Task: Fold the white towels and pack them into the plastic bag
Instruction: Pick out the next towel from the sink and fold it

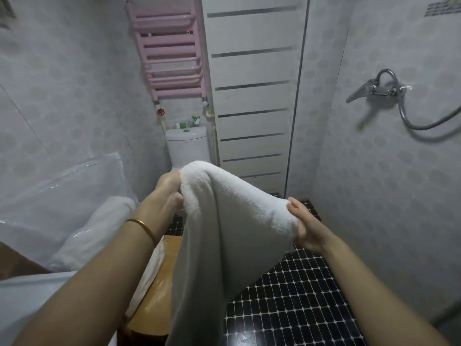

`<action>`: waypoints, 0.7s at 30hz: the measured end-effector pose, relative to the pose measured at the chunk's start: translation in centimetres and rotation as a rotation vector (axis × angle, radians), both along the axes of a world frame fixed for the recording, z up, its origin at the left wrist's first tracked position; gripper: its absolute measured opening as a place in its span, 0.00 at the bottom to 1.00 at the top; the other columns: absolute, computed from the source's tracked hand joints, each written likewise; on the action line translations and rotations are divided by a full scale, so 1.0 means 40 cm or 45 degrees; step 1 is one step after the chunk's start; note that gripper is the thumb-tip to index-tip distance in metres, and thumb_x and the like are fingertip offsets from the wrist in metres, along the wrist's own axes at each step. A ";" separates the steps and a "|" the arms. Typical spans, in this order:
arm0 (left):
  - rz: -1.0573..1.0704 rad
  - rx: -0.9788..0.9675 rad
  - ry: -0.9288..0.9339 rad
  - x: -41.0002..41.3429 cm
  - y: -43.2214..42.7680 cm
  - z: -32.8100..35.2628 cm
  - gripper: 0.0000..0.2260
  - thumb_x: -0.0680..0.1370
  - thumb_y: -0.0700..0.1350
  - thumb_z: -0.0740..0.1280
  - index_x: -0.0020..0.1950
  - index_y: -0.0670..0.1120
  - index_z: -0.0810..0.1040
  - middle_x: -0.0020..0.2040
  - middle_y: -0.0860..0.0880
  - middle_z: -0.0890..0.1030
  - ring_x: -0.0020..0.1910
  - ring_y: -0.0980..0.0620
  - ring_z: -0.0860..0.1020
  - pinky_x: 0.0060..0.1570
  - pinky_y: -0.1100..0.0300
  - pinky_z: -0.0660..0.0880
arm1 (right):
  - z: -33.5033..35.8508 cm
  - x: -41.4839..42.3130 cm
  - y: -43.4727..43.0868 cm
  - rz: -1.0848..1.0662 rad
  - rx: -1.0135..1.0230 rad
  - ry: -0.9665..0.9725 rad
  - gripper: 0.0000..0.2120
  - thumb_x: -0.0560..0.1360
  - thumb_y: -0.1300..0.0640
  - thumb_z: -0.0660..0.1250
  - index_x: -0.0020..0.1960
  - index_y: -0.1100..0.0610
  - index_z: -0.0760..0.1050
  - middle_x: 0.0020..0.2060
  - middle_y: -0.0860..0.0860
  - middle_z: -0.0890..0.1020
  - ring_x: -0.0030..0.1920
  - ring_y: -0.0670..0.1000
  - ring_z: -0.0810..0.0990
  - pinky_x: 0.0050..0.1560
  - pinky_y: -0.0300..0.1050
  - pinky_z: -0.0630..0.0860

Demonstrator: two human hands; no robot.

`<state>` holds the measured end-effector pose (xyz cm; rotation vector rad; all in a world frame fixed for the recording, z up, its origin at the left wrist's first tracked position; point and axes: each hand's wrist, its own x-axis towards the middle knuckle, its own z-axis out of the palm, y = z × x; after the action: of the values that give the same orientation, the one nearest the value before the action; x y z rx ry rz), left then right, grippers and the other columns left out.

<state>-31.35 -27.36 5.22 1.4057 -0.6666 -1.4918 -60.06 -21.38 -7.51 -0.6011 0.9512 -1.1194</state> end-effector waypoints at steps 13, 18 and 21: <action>-0.034 -0.002 -0.241 0.071 -0.020 0.001 0.13 0.79 0.33 0.55 0.35 0.38 0.69 0.31 0.43 0.76 0.34 0.48 0.73 0.31 0.56 0.74 | 0.040 0.080 0.005 0.013 -0.384 0.604 0.31 0.64 0.75 0.71 0.61 0.49 0.75 0.61 0.51 0.75 0.56 0.53 0.78 0.54 0.47 0.79; -0.177 0.017 -0.435 0.111 -0.036 -0.008 0.09 0.79 0.39 0.61 0.40 0.41 0.74 0.38 0.46 0.77 0.43 0.47 0.75 0.38 0.57 0.73 | 0.109 0.063 -0.027 -0.037 -0.609 1.705 0.26 0.66 0.68 0.68 0.62 0.53 0.76 0.58 0.55 0.78 0.59 0.55 0.75 0.57 0.42 0.72; -0.405 0.209 -0.546 0.139 -0.035 -0.021 0.10 0.79 0.42 0.64 0.53 0.37 0.79 0.50 0.39 0.82 0.52 0.40 0.79 0.55 0.45 0.76 | 0.163 0.061 -0.039 -0.277 -0.611 2.002 0.16 0.66 0.61 0.67 0.53 0.52 0.79 0.50 0.58 0.81 0.52 0.60 0.78 0.51 0.49 0.75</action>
<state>-25.78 -28.74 4.37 1.8384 -1.0938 -1.5230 -57.62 -22.94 -1.01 -1.9337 2.1015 -0.9330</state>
